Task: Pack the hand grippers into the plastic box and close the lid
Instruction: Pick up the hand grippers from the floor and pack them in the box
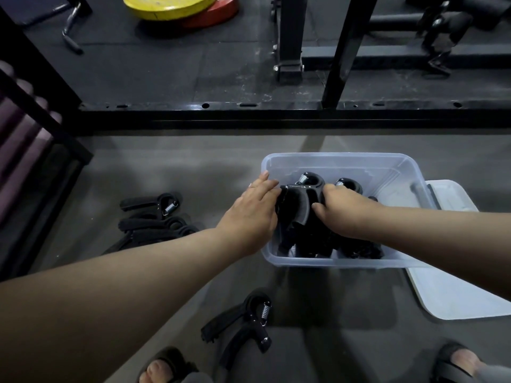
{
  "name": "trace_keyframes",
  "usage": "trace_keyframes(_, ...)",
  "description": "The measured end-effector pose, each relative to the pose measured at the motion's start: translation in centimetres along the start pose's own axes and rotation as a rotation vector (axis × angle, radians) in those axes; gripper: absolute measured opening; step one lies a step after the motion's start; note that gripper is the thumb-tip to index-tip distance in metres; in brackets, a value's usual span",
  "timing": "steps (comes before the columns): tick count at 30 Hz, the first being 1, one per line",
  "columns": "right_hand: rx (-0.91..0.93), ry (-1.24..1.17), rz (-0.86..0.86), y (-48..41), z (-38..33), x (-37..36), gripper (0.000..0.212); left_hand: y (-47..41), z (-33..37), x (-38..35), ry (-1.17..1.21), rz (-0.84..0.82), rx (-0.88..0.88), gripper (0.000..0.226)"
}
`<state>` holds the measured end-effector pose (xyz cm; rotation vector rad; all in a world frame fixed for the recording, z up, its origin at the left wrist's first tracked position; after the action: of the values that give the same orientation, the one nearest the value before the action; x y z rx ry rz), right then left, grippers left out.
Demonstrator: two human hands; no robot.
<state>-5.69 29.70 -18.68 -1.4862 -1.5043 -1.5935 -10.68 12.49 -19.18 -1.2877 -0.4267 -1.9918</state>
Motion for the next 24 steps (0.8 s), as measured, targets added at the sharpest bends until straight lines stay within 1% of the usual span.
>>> trace_keyframes(3, -0.004, 0.000, 0.008, 0.2, 0.2, -0.1, 0.043, 0.1, -0.1, 0.1, -0.001, 0.008, -0.004, 0.051)
trace_keyframes(8, -0.013, -0.076, 0.069, 0.3, 0.6, 0.9, 0.035, 0.2, -0.2, 0.2, 0.002, 0.004, -0.026, 0.050)
trace_keyframes(11, 0.000, -0.074, 0.033, 0.1, 0.6, 0.8, 0.030, 0.2, -0.3, 0.2, 0.008, 0.008, -0.025, 0.050)
trace_keyframes(13, -0.011, -0.050, 0.014, 0.2, 0.6, 0.5, 0.030, 0.2, -0.3, 0.2, 0.011, 0.017, -0.029, 0.056)
trace_keyframes(15, -0.026, -0.026, 0.051, 0.6, 0.4, 0.6, 0.034, 0.1, -0.4, 0.1, 0.003, 0.019, -0.035, 0.060)
trace_keyframes(18, -0.024, -0.045, 0.168, 0.9, -0.2, 1.8, 0.039, 0.1, -0.6, -0.1, 0.005, 0.001, -0.028, 0.058)
trace_keyframes(20, 0.020, -0.072, 0.216, 0.9, -1.0, 2.4, 0.040, 0.1, -0.7, -0.1, 0.008, 0.010, -0.037, 0.056)
trace_keyframes(24, 0.100, -0.078, 0.259, 1.0, -2.8, 2.3, 0.038, 0.4, -0.7, 0.3, 0.015, 0.042, -0.058, 0.057)
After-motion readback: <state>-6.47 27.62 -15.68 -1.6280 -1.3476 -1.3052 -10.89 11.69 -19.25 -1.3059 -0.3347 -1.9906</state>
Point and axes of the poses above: each hand's wrist, its own y-axis away from the middle knuckle, its own x-axis out of the back of the hand, z = x × y, the point moved 6 cm from there along -y, towards the middle knuckle, and after that the axes turned 3 degrees about z, right-handed, at the moved point
